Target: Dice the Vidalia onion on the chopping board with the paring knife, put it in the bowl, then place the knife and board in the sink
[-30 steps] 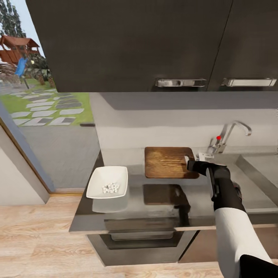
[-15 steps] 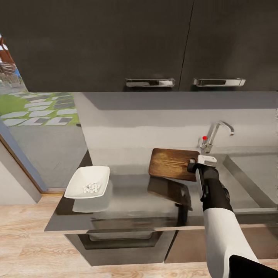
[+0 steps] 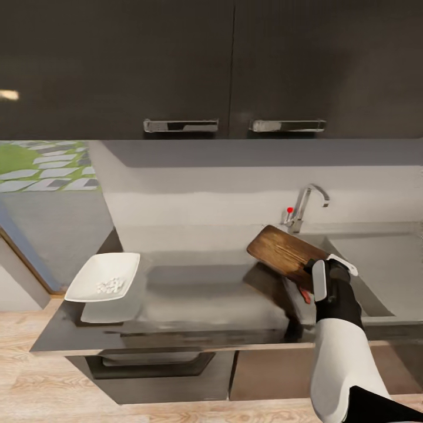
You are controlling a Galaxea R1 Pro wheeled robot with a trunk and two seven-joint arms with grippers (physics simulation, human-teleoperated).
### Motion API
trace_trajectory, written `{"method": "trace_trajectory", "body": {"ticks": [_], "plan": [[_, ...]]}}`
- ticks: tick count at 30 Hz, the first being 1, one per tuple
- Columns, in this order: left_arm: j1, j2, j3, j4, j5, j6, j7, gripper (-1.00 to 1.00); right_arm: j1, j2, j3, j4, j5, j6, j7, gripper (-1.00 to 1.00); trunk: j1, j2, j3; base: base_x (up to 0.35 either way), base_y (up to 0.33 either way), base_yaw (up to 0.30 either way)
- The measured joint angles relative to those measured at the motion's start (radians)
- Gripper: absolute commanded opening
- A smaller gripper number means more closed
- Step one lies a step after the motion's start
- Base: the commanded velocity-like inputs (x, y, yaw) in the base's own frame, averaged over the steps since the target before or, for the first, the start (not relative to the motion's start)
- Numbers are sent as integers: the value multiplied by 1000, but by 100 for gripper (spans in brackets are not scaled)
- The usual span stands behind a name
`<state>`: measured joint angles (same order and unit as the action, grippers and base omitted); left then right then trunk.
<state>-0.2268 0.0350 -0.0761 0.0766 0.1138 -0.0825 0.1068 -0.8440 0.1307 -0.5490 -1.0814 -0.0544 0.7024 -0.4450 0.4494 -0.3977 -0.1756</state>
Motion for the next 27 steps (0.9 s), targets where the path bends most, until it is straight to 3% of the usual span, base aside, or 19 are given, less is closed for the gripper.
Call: {"method": "trace_trajectory", "body": {"ticks": [3,7,10,14,17,18,19,23,26,27], "plan": [[0,1,0,0,0,0,0,100,0,1,-10,0,-29,-1,-51,-100,0,0,0,0,-306,0],[0,1,1,0,0,0,0,100,0,0,-16,0,-138,-5,-114,-100,0,0,0,0,-274,0],[0,1,1,0,0,0,-1,100,0,0,-16,0,-160,-8,-153,-100,0,0,0,0,-158,0],[0,2,1,0,-1,-1,-1,100,0,4,-14,18,-165,-92,-209,-100,0,0,0,0,-26,0],[0,1,1,-1,-1,-4,-1,100,0,7,-13,60,-168,-194,-324,-100,0,0,0,0,-4,0],[0,0,2,-2,-1,-7,-1,100,0,8,-12,67,-167,-222,-399,-100,0,0,0,0,-1,0],[0,0,1,-2,-1,-8,-1,100,0,11,-12,71,-186,-252,-439,-100,0,0,0,0,0,0],[0,-3,2,-4,-2,-12,-1,100,-1,26,-12,73,-187,-373,-622,-100,0,0,0,0,0,0],[0,-4,1,-4,-3,-13,-2,100,-3,41,-6,59,-227,-427,-749,-100,0,0,0,0,0,0],[0,-4,1,-5,-3,-14,-2,100,-6,43,21,43,-252,-446,-818,-100,0,0,0,0,0,0]]}}
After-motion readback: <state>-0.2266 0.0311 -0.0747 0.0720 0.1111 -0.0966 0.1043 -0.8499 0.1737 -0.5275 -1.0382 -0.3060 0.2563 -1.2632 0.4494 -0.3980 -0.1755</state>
